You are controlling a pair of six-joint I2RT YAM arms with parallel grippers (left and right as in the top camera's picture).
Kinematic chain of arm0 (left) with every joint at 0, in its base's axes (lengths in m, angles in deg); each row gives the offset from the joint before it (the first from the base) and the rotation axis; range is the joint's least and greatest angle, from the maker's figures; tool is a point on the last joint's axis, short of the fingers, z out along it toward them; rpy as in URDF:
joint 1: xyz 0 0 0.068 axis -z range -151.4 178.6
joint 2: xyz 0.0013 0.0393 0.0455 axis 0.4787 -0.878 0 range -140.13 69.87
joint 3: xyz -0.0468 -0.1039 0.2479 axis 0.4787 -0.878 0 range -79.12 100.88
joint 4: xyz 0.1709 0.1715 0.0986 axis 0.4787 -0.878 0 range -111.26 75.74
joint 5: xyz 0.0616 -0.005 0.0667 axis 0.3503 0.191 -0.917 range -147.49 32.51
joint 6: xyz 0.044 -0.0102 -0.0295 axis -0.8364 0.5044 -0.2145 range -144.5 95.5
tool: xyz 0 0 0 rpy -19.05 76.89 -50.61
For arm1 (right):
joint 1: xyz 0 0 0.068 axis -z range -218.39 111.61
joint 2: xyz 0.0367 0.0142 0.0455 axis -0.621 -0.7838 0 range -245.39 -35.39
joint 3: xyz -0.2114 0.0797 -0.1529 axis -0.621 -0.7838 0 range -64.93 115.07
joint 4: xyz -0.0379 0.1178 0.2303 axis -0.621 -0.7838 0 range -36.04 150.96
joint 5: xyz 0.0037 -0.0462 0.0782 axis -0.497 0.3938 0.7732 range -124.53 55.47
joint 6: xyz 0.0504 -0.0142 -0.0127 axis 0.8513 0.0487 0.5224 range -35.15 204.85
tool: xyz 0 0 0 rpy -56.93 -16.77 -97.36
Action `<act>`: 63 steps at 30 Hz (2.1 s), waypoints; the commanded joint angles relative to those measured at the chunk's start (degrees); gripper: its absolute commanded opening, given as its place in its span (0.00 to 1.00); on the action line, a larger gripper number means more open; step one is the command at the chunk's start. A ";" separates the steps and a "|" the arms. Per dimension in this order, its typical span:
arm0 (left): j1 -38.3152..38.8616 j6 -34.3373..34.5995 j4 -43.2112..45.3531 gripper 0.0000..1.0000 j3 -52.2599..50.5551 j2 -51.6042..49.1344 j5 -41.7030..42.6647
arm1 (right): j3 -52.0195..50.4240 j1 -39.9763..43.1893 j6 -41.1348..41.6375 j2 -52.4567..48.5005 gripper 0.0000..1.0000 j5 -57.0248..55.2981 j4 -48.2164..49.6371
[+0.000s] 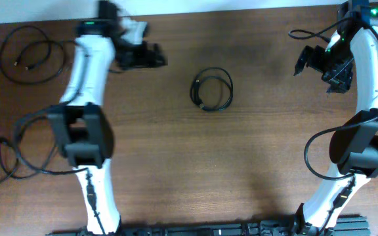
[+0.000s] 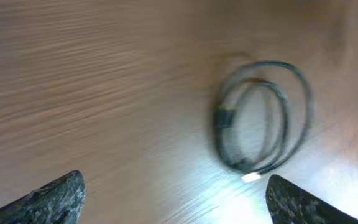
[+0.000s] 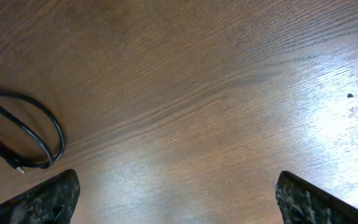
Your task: Untangle cables
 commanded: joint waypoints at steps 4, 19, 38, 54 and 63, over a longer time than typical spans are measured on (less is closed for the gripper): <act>16.55 7.19 3.52 0.92 0.79 -5.40 -4.00 | 0.94 0.00 -0.28 1.77 0.98 -0.92 0.02; 30.42 14.43 11.82 0.48 0.79 -10.49 -17.57 | 0.94 0.00 -0.28 1.77 0.98 -0.92 0.02; 23.54 14.43 3.45 0.00 18.75 -6.05 -21.40 | 0.94 0.00 -0.31 1.77 0.98 -0.92 0.02; 3.48 19.34 2.99 0.00 25.35 -3.52 -53.66 | 0.94 0.00 -0.28 1.77 0.98 -0.92 0.02; -2.64 20.11 6.03 0.00 24.65 -3.54 -31.34 | 0.94 0.00 -0.31 1.77 0.98 -0.92 0.02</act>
